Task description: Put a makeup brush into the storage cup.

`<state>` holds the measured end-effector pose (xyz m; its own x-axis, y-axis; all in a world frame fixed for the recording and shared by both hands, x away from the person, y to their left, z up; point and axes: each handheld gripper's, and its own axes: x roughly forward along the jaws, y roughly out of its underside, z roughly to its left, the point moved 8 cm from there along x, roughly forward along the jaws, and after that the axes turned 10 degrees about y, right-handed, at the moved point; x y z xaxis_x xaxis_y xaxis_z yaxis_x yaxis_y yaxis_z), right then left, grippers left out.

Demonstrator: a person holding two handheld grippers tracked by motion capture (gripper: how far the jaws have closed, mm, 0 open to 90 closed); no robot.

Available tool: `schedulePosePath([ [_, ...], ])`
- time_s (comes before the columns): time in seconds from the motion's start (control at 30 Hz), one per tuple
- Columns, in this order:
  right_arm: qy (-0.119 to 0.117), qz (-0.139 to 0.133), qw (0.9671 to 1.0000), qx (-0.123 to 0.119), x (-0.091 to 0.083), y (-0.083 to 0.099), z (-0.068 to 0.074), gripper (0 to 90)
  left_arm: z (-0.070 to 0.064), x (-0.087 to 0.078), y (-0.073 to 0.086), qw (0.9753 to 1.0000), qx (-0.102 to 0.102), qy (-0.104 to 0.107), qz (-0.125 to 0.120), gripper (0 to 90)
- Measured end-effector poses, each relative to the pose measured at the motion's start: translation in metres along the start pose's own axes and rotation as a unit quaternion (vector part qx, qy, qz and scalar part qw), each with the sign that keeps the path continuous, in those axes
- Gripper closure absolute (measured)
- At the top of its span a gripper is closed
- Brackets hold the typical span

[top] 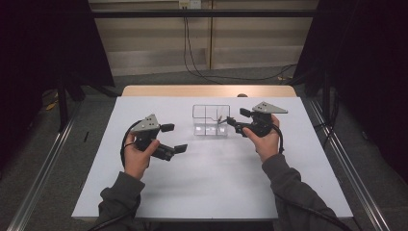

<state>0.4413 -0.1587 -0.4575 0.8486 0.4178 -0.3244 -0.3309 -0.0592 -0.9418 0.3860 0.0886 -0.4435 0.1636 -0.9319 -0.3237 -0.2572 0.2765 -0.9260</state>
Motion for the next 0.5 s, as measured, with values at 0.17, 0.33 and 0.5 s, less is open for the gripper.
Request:
schedulePosePath([
  [0.17, 0.003, -0.005, 1.0, -0.001, -0.0023, -0.0006, -0.002, 18.6, -0.0004, 0.0032, -0.0021, 1.0, 0.003, 0.004, 0.003, 1.9],
  [0.33, 0.0, -0.009, 1.0, -0.002, -0.0041, -0.0009, -0.0031, 13.4, 0.0002, 0.0062, -0.0028, 0.9999, 0.005, 0.008, 0.003, 1.9],
  [0.5, -0.006, -0.008, 0.9999, -0.004, -0.006, 0.0006, -0.0025, 10.0, -0.0007, 0.0071, -0.0034, 1.0, 0.001, 0.005, 0.003, 1.9],
])
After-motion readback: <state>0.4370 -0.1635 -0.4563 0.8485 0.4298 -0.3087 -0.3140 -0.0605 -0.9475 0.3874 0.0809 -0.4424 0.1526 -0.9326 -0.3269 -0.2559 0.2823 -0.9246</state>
